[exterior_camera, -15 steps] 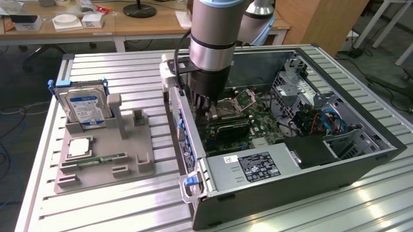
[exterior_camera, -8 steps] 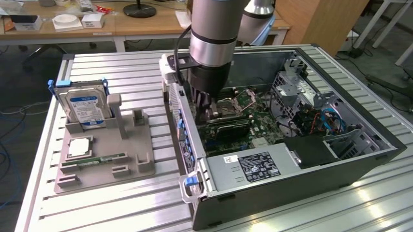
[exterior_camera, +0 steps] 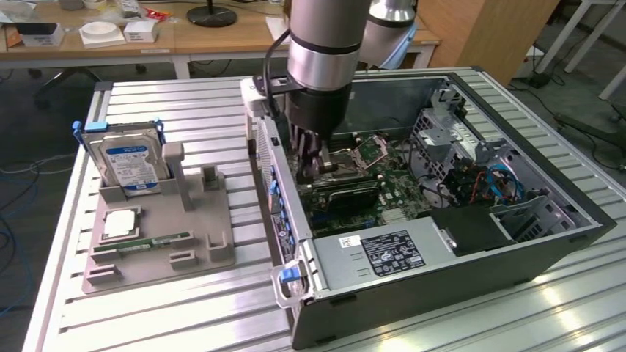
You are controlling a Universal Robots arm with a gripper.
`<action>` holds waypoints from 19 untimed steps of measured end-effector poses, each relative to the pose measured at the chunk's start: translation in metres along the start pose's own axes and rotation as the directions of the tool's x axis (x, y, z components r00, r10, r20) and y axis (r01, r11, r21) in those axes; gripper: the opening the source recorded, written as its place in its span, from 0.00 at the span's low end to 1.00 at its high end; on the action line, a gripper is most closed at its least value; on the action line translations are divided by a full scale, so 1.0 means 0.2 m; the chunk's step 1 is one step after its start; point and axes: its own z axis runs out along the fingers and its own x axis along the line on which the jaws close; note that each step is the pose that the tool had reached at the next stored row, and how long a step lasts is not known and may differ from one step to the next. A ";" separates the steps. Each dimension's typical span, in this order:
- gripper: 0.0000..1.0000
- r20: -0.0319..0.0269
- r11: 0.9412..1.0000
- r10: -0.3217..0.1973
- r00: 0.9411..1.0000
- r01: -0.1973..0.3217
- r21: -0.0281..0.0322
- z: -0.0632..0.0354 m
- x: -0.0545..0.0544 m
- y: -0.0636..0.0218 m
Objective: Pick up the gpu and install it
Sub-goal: 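Press down on the gpu until it lock into place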
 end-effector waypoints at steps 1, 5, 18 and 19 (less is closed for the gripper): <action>0.10 -0.001 1.000 0.000 1.000 0.000 0.000 -0.003 -0.01 0.000; 0.10 -0.004 1.000 0.000 1.000 0.000 0.000 -0.009 -0.03 -0.002; 0.10 -0.016 1.000 0.000 1.000 0.000 -0.002 -0.027 -0.05 0.036; 0.10 -0.016 1.000 0.000 1.000 0.000 -0.002 -0.026 -0.05 0.036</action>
